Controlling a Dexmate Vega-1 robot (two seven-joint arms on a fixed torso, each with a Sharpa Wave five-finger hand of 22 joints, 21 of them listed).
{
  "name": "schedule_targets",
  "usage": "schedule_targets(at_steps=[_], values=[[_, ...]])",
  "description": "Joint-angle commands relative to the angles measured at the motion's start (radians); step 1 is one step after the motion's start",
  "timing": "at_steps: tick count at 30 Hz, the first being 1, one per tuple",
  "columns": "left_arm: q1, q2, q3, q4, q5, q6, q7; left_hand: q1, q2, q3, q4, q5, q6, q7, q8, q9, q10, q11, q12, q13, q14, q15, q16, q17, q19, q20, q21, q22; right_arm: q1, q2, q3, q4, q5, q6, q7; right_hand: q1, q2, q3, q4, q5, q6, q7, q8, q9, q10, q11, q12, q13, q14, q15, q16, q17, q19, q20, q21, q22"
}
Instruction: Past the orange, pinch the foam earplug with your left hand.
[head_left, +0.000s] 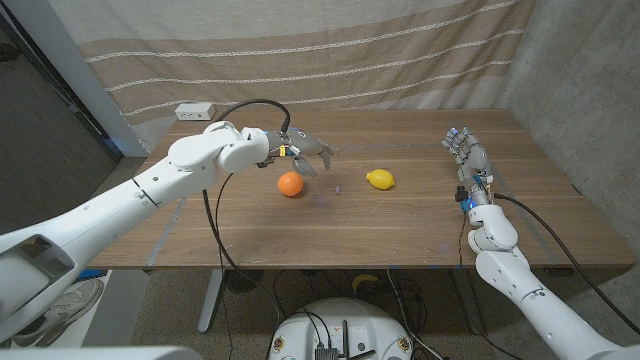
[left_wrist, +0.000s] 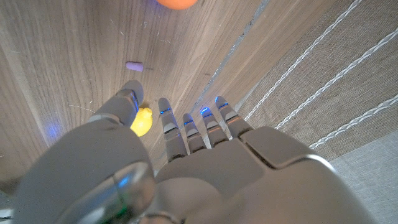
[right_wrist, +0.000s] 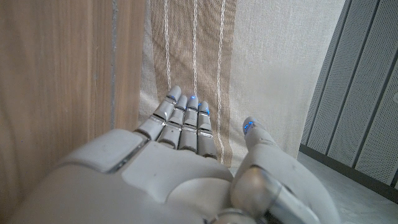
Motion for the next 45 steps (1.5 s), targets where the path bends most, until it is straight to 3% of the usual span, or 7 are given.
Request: schedule_targets(at_steps=[1, 13, 23, 45], values=[[-0.018, -0.006, 0.018, 0.062, 0.096, -0.110, 0.087, 0.025, -0.001, 0.004, -0.003, 0.003, 0.008, -0.011, -0.001, 0.002, -0.001, -0.002, -0.002, 0.001, 0.007, -0.069, 0.001, 0.003, 0.011, -0.002, 0.000, -0.001, 0.002, 0.003, -0.001, 0.001, -0.005, -0.005, -0.011, -0.004, 0.003, 0.005, -0.006, 0.003, 0.011, 0.004, 0.005, 0.005, 0.008, 0.004, 0.006, 0.003, 0.011, -0.002, 0.008, 0.002, 0.007, -0.002, -0.004, 0.004], [-0.015, -0.016, 0.026, 0.150, 0.122, -0.201, 0.237, 0.073, -0.021, -0.004, -0.003, 0.000, 0.037, -0.032, 0.005, 0.003, -0.003, -0.015, -0.003, 0.002, 0.007, -0.079, 0.000, 0.002, 0.013, -0.003, -0.006, -0.002, -0.001, -0.001, -0.001, -0.004, -0.008, -0.005, -0.012, -0.009, 0.003, 0.006, -0.007, 0.002, 0.016, 0.001, 0.005, 0.006, 0.012, 0.003, 0.008, 0.004, 0.013, -0.001, 0.010, 0.001, 0.010, -0.002, -0.008, 0.004], [-0.028, -0.032, 0.048, 0.205, 0.135, -0.258, 0.293, 0.098, -0.044, -0.020, 0.002, -0.004, 0.042, -0.025, 0.003, 0.004, 0.006, -0.016, -0.001, 0.002, 0.005, -0.088, -0.001, 0.002, 0.022, -0.008, -0.007, -0.002, -0.001, -0.002, -0.001, -0.002, -0.005, -0.006, -0.009, -0.012, 0.003, 0.008, -0.008, 0.002, 0.021, 0.002, 0.006, 0.006, 0.015, 0.005, 0.009, 0.003, 0.014, -0.002, 0.011, 0.000, 0.011, -0.003, -0.011, 0.005], [-0.097, -0.083, 0.124, 0.311, 0.217, -0.307, 0.378, 0.131, -0.022, -0.027, 0.010, -0.001, 0.047, -0.008, -0.003, 0.005, 0.018, -0.012, 0.002, 0.002, 0.007, -0.086, 0.001, 0.004, 0.031, -0.010, -0.008, -0.001, -0.007, -0.005, 0.004, -0.002, -0.001, -0.003, -0.007, -0.018, 0.003, 0.011, -0.011, 0.002, 0.026, 0.003, 0.005, 0.006, 0.020, 0.005, 0.011, 0.003, 0.015, 0.000, 0.012, -0.002, 0.015, -0.002, -0.018, 0.005]])
